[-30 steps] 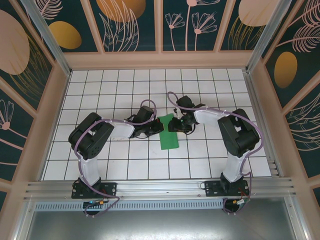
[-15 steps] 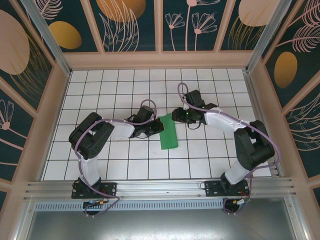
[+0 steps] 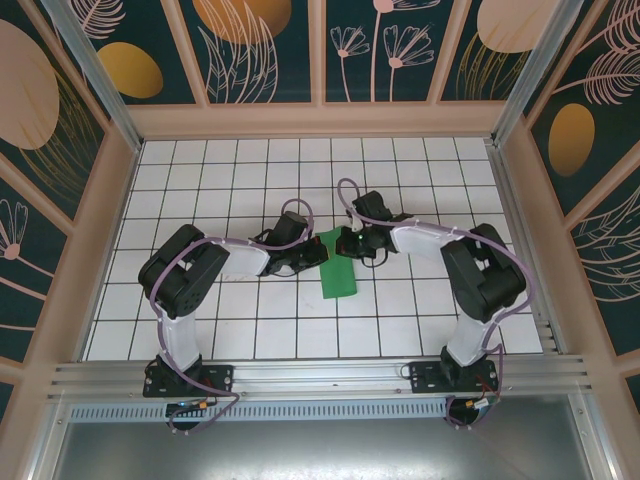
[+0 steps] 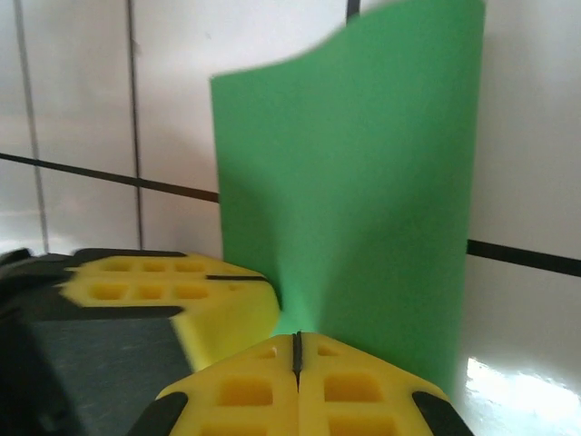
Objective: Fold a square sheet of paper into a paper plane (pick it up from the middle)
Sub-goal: Fold the square sheet of paper in half at the center of the table.
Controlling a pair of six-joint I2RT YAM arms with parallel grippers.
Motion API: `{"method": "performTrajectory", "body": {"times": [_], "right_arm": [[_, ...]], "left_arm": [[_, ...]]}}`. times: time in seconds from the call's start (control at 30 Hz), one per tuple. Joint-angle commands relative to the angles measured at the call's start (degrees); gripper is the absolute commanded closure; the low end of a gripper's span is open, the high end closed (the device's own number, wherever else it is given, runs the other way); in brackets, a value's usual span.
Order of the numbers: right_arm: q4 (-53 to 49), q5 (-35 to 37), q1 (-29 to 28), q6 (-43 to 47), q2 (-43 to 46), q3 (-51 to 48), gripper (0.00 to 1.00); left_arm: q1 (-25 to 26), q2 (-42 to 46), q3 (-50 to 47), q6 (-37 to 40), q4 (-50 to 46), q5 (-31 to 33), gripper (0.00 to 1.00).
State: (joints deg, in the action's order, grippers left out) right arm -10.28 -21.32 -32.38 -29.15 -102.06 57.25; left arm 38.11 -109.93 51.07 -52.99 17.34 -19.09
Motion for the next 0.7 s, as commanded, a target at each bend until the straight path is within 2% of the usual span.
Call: {"method": "performTrajectory", "body": {"times": [0.0, 0.47, 0.67], "right_arm": [[1.0, -1.7, -0.3, -0.7, -1.6, 1.9, 0.99], [-0.9, -2.2, 0.7, 3.7, -5.1, -0.4, 1.0], [-0.7, -2.5, 5.2, 5.9, -3.6, -5.0, 1.0]], "left_arm": [[0.2, -5.8, -2.5, 0.7, -8.4, 5.1, 1.0], [0.2, -6.3, -3.0, 2.1, -11.6, 6.5, 1.0], [0.2, -6.2, -3.9, 2.2, -12.6, 7.6, 1.0]]}}
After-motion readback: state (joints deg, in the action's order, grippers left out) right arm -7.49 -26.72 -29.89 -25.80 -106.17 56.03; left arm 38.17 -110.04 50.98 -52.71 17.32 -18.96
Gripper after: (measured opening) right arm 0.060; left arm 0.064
